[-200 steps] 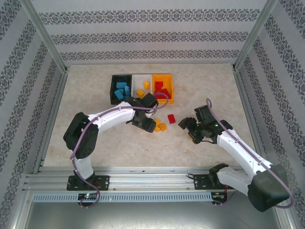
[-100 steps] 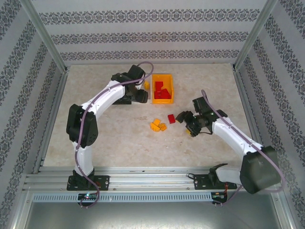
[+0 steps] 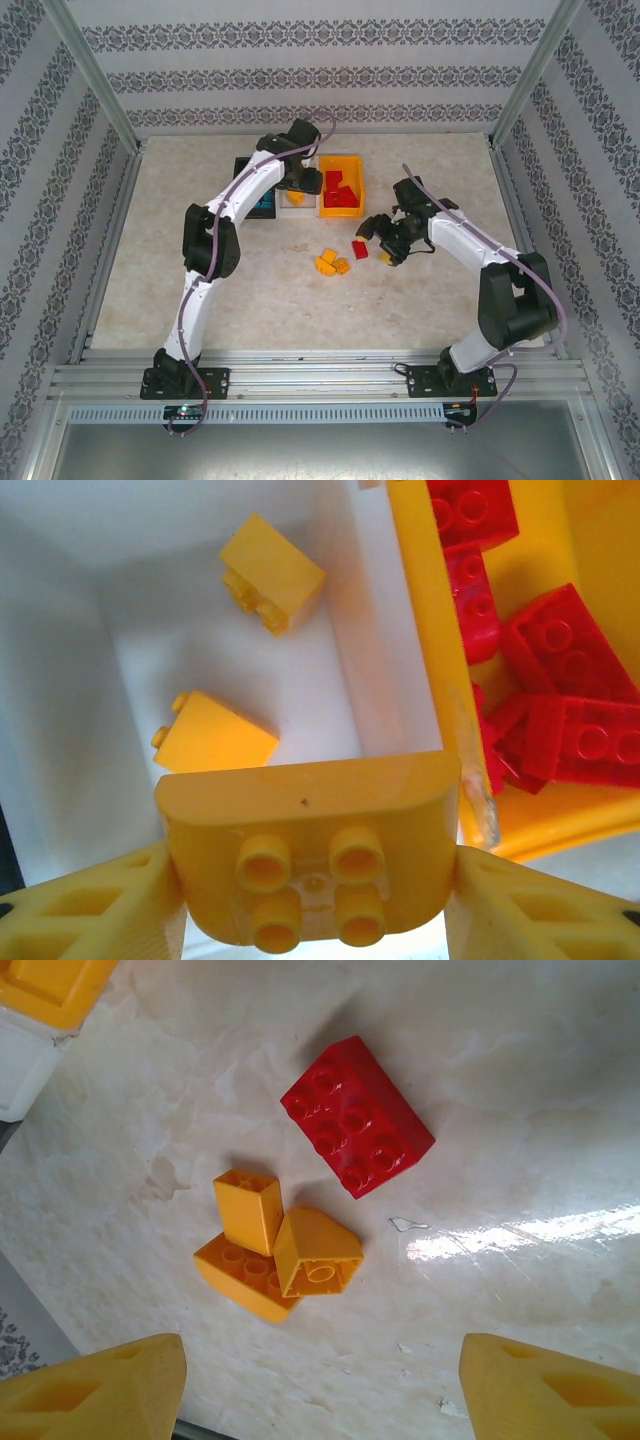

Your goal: Sort the legos into containers by color

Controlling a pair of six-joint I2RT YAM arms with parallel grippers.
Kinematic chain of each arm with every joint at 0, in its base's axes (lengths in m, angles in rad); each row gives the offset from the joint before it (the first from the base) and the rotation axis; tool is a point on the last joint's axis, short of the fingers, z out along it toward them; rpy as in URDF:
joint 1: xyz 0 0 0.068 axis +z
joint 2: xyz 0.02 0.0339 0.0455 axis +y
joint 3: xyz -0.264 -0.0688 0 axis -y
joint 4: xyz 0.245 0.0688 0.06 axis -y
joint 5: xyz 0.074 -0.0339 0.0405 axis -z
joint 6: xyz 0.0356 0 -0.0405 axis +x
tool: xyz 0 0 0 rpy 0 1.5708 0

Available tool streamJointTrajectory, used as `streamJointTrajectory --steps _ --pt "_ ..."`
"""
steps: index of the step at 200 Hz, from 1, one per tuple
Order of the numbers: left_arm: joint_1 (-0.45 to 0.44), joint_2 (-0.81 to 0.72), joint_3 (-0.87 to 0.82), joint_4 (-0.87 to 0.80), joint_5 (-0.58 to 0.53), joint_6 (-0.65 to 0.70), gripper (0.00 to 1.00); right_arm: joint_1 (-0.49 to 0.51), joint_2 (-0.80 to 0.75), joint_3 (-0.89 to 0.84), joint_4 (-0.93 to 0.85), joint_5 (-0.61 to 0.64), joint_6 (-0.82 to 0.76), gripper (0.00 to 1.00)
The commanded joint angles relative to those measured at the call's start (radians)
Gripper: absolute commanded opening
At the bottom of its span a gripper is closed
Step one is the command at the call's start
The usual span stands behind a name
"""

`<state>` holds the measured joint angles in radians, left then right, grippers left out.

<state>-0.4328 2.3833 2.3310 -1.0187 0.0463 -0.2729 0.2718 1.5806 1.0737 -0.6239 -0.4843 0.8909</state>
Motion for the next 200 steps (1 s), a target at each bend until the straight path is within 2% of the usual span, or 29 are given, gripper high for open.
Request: streamJointTrajectory --steps 1,17,69,124,156,200 --pt "0.042 0.017 0.04 -0.077 -0.018 -0.012 0.62 -0.012 0.027 0.051 -0.051 -0.026 -0.052 0.73" --pt "0.055 0.019 0.043 -0.069 -0.003 -0.013 0.63 -0.012 0.037 0.063 -0.051 -0.027 -0.053 0.73" --pt "0.068 0.025 0.042 -0.049 0.054 -0.021 0.76 -0.006 0.076 0.102 -0.085 0.01 -0.059 0.73" --pt "0.078 -0.013 0.03 -0.043 0.084 -0.035 0.81 0.016 0.244 0.306 -0.256 0.131 -0.223 0.68" --pt "0.078 -0.093 -0.03 -0.033 0.094 -0.035 0.82 0.07 0.381 0.471 -0.369 0.213 -0.353 0.66" --pt "0.089 -0.261 -0.205 0.003 0.104 -0.025 0.83 0.12 0.515 0.628 -0.468 0.323 -0.419 0.66"
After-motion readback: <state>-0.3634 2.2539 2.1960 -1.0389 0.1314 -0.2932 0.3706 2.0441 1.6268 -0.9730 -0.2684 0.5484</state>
